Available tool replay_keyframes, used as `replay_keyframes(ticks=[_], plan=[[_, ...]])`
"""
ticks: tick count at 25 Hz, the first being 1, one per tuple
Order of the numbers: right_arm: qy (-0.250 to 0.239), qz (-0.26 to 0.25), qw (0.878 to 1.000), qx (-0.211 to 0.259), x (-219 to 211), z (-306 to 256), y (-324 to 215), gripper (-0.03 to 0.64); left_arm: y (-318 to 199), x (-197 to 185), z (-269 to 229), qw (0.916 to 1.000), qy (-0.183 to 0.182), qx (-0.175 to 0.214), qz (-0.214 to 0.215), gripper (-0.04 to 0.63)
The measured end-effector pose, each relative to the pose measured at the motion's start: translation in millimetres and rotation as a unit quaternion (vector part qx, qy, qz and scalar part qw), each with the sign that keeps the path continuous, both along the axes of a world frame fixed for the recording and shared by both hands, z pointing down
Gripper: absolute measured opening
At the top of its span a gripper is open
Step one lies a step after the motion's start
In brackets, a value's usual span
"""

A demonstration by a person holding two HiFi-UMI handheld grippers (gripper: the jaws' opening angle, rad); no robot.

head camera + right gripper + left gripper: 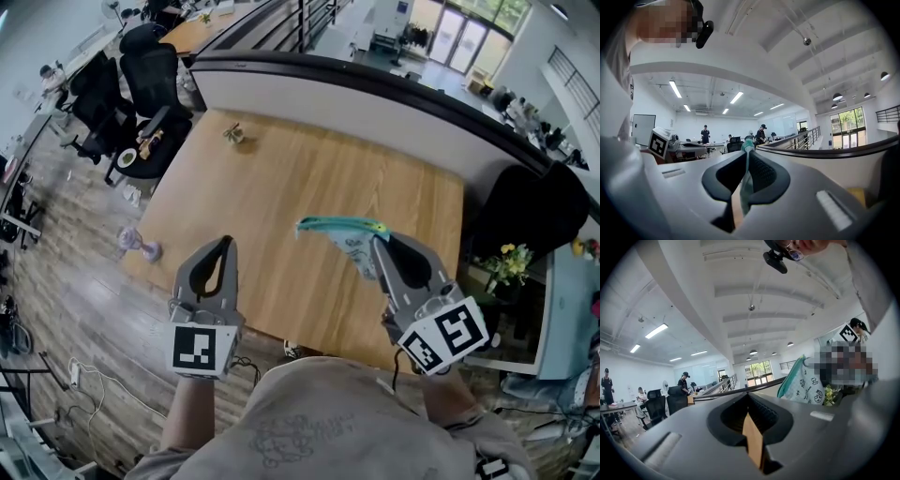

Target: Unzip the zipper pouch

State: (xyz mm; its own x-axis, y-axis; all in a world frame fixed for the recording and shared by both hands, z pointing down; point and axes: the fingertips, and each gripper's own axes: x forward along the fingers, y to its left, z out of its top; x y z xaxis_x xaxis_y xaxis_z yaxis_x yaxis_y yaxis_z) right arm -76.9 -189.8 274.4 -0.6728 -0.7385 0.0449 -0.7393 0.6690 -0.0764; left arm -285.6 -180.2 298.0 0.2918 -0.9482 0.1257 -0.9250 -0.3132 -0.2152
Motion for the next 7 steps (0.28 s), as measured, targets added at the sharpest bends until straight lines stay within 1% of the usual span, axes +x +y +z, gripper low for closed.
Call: replay_keyframes(ticks=[7], plan=[[0.008, -0.006, 1.0, -0.012, -2.9, 5.3, -0.4, 0.026, 0.2, -1.5, -0.9, 1.0, 0.007, 0.0, 0.004, 0.0]])
